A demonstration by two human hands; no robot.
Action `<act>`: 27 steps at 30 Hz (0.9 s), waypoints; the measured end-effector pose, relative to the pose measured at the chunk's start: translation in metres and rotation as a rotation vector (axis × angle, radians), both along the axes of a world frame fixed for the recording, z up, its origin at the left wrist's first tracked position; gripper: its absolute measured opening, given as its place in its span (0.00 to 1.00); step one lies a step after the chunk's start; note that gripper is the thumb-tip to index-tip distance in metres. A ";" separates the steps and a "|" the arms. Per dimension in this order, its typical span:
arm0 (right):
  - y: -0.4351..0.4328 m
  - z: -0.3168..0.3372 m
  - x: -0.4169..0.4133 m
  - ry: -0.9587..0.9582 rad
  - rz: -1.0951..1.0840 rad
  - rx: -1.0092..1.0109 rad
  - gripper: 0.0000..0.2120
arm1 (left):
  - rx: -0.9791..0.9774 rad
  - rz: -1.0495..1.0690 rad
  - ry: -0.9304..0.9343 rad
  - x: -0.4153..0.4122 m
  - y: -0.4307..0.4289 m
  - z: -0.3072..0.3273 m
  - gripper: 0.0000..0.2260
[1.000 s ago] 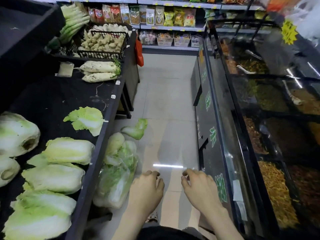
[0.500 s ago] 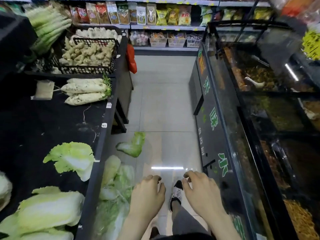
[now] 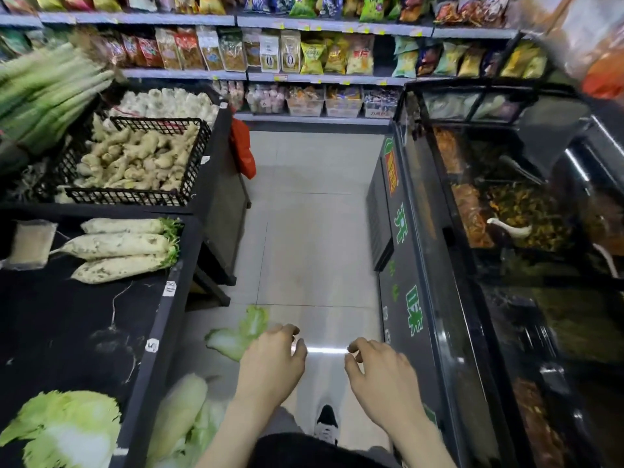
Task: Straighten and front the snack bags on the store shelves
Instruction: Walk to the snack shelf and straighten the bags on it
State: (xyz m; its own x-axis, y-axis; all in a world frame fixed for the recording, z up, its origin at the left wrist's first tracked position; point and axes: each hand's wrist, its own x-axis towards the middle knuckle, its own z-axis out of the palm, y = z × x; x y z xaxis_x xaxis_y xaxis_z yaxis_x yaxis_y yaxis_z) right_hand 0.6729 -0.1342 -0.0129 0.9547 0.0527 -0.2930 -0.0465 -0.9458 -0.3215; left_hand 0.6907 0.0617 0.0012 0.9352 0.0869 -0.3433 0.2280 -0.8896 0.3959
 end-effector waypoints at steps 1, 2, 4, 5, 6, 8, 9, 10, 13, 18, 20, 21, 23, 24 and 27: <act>0.000 0.000 0.019 0.000 0.003 0.006 0.15 | -0.006 0.009 -0.001 0.014 0.001 0.001 0.16; 0.001 0.000 0.038 -0.004 0.010 0.009 0.15 | -0.012 0.019 0.002 0.028 0.002 0.001 0.17; 0.006 -0.003 0.076 -0.009 0.024 0.005 0.15 | -0.025 0.038 0.016 0.056 0.005 0.000 0.17; 0.009 -0.004 0.096 -0.007 0.026 0.004 0.14 | -0.024 0.046 0.023 0.070 0.008 0.000 0.16; 0.013 -0.006 0.116 -0.005 0.027 0.005 0.14 | -0.020 0.050 0.027 0.085 0.011 -0.001 0.16; 0.023 -0.009 0.159 -0.002 0.033 0.014 0.14 | -0.011 0.056 0.025 0.118 0.021 -0.003 0.14; 0.029 -0.010 0.181 -0.003 0.037 0.015 0.14 | -0.011 0.060 0.023 0.136 0.027 -0.005 0.13; 0.036 -0.010 0.204 -0.007 0.044 0.009 0.14 | -0.017 0.063 0.025 0.153 0.034 -0.007 0.13; 0.056 -0.006 0.271 -0.002 0.060 -0.029 0.14 | -0.026 0.051 0.035 0.211 0.056 -0.012 0.16; 0.079 0.000 0.361 -0.036 0.010 -0.015 0.13 | -0.053 0.038 0.015 0.308 0.084 -0.009 0.17; 0.085 0.001 0.390 -0.019 -0.005 -0.010 0.13 | -0.058 0.042 0.005 0.346 0.089 -0.010 0.17; 0.087 0.001 0.403 -0.009 -0.011 -0.014 0.12 | -0.065 0.040 0.010 0.363 0.089 -0.009 0.17; 0.086 0.001 0.429 0.003 -0.029 -0.024 0.12 | -0.078 0.036 0.019 0.397 0.088 -0.007 0.17; 0.086 -0.001 0.442 0.007 -0.038 -0.029 0.12 | -0.080 0.033 0.022 0.416 0.086 -0.007 0.17; 0.082 -0.002 0.485 0.024 -0.046 -0.027 0.12 | -0.067 0.009 0.032 0.473 0.078 -0.010 0.17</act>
